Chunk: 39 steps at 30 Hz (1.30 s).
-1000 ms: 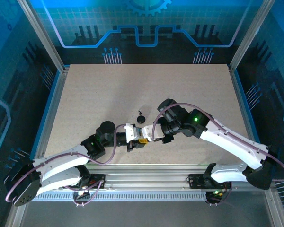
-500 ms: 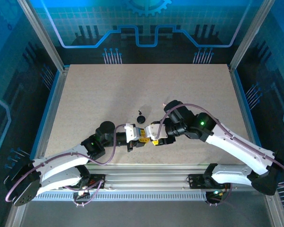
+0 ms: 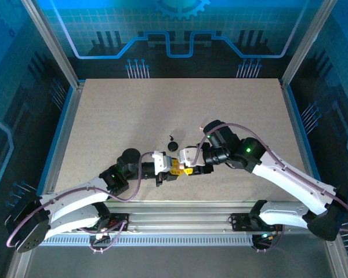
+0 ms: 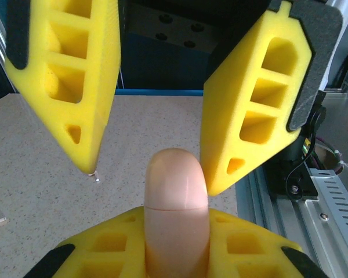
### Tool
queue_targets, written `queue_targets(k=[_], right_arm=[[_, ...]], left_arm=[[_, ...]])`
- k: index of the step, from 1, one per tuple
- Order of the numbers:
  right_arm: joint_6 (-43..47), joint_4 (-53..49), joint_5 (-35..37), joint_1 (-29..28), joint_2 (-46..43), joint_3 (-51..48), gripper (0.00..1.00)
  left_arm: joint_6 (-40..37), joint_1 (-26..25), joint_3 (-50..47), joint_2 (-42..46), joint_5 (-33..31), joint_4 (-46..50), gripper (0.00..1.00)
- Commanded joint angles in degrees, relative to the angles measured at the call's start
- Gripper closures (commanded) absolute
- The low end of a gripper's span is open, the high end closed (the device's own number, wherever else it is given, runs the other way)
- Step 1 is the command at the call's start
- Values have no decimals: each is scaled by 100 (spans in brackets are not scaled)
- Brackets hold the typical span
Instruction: Insert the wireless bluetooth earbuds into the charging case
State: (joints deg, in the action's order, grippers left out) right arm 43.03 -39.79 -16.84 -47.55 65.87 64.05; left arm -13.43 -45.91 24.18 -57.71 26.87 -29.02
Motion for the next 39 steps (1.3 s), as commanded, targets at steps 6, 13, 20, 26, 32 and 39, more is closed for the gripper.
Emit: queue_targets(k=[6,13,20,26,32,39], right_arm=[[-205,470,464,265,-91,-23,53],[-194,463,847,345,39,125,53],[-217,615,1120,414,-2,140,53],[-345,768,1285,483,-21,160,53],[-364,832,1397,519,-54,160,52],[-425,798,1263,597,-249,113,52]], left_arm=[[77,-50,88,111,292,-280,85],[75,-50,70,186,275,-263,85],[85,-50,25,261,192,-254,85],[71,-50,34,261,188,-306,85],[67,-50,49,218,171,-358,85],[84,-52,-16,173,12,-533,85]])
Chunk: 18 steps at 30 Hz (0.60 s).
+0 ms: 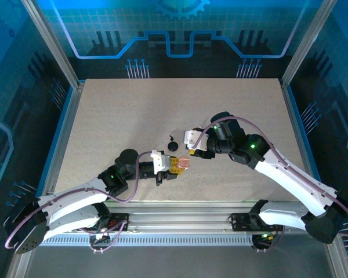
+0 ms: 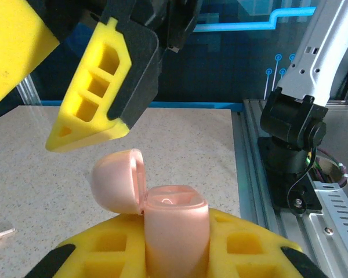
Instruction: Insert the wireless bluetooth earbuds into the charging case
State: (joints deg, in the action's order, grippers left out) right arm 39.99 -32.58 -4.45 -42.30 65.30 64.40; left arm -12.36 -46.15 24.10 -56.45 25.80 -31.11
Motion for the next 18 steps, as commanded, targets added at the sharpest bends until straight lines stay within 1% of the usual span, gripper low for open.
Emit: queue_targets(k=[1,4,6,9,11,13,16,18], right_arm=[[-161,65,-59,97,-267,50,51],[-268,49,-395,148,-577,-116,51],[-451,161,-452,183,-817,-307,50],[-1206,347,-494,416,-992,-506,47],[-2103,231,-527,709,-845,-367,46],[-2639,-99,-546,935,-569,-137,44],[-2999,-475,-404,1171,-58,147,44],[-3058,-634,-408,1281,311,323,47]], left_arm=[[-8,-29,-33,31,71,-378,85],[34,-26,-127,-35,-78,-554,86],[122,-26,-200,-89,-305,-732,86],[461,-20,-289,-138,-1123,-870,86],[539,-17,-378,-92,-1467,-914,86],[585,-20,-525,-26,-1679,-1085,86],[601,-8,-770,91,-1913,-1362,86],[597,-8,-871,197,-2011,-1370,86]])
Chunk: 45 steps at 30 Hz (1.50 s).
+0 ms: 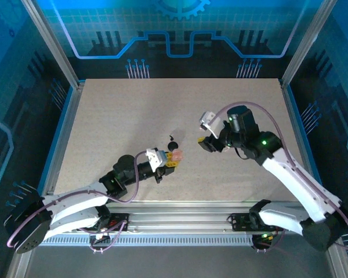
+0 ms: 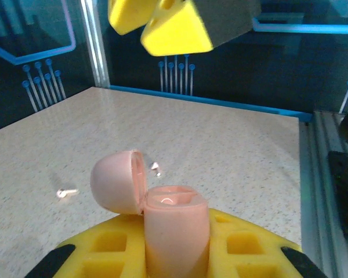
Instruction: Insert the wireless bluetooth earbuds into the charging case
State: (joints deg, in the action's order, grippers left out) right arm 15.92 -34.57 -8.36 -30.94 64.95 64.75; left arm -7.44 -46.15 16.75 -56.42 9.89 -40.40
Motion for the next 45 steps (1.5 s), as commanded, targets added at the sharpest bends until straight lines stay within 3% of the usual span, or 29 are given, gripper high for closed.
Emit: queue_targets(k=[1,4,11,23,45], right_arm=[[-672,-498,-14,181,550,385,47],[-874,-692,126,323,1210,766,48],[-1304,-1674,215,692,3033,2184,61],[-1329,-2148,1062,979,5278,3611,60],[-1151,-2045,269,1275,6596,4453,62]], left_arm=[[107,-10,-167,249,-457,-397,86],[87,-13,-223,386,-594,-209,86],[-71,-8,-253,470,-803,91,86],[-205,-4,-165,331,-1020,332,86],[-163,1,34,105,-1084,328,86]])
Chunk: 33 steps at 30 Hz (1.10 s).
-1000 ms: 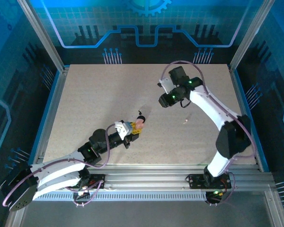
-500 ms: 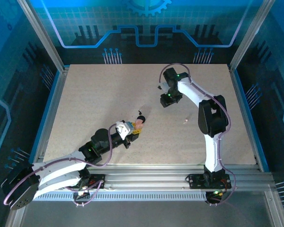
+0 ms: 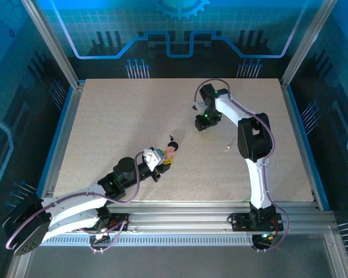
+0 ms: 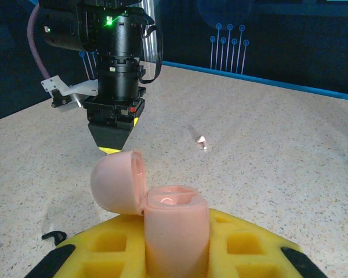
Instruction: Insert the wireless bluetooth earbuds into the charging case
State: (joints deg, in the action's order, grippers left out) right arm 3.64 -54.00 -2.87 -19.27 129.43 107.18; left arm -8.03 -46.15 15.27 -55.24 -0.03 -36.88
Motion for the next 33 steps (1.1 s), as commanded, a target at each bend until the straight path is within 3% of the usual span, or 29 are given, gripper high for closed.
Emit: queue_targets(k=[1,22,33], right_arm=[[133,-94,-346,113,176,229,62],[286,-67,93,124,656,453,68],[174,139,213,121,555,336,78]], left_arm=[[-115,-2,187,-19,-106,-22,85],[-235,5,302,-145,-111,-3,85],[-243,7,327,-254,-107,-28,85]])
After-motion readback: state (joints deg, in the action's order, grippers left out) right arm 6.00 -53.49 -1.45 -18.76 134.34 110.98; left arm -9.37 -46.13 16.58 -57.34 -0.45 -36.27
